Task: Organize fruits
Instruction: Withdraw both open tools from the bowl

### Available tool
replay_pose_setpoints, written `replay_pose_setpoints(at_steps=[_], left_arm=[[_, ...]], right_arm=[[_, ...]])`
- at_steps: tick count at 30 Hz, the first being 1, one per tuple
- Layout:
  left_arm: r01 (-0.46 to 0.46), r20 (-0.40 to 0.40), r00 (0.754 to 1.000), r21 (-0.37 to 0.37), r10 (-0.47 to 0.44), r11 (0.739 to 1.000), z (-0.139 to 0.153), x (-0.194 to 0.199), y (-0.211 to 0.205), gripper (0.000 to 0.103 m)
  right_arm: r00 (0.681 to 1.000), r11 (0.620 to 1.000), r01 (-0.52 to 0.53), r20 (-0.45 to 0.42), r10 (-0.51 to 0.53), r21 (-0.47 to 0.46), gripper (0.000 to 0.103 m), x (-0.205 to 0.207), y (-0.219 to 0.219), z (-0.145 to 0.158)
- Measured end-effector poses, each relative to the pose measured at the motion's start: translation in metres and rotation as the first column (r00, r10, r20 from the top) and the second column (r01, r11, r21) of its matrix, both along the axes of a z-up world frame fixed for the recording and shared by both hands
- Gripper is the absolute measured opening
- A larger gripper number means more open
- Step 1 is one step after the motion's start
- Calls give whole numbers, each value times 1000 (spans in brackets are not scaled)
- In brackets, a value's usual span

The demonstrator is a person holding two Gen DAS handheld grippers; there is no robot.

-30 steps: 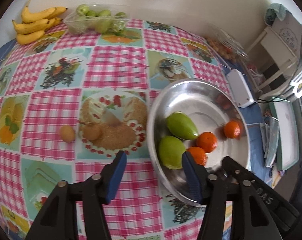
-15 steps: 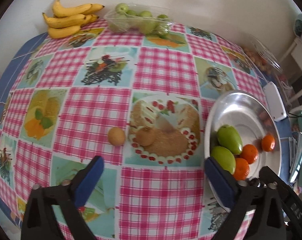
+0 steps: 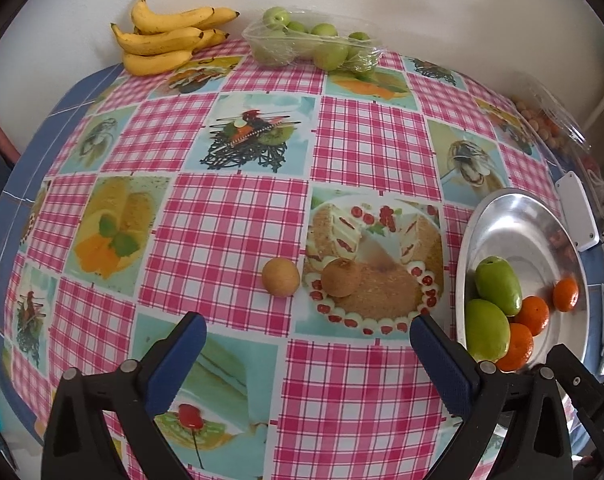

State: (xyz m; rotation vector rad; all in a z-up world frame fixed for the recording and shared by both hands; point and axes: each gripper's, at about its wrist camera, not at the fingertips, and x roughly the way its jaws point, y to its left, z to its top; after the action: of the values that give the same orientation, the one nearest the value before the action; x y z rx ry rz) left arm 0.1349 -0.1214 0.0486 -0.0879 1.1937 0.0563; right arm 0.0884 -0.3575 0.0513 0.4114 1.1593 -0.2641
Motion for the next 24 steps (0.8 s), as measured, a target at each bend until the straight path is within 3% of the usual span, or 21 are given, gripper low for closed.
replay_pose_setpoints(at_steps=[15, 24], left_arm=[[21, -13, 1000, 6, -21, 1000, 1, -1, 6, 103], [-60, 24, 998, -9, 60, 998, 16, -4, 38, 103]], right_arm=[[998, 997, -53, -49, 50, -57, 103, 8, 11, -1], [995, 993, -102, -24, 101, -55, 103, 14, 39, 9]])
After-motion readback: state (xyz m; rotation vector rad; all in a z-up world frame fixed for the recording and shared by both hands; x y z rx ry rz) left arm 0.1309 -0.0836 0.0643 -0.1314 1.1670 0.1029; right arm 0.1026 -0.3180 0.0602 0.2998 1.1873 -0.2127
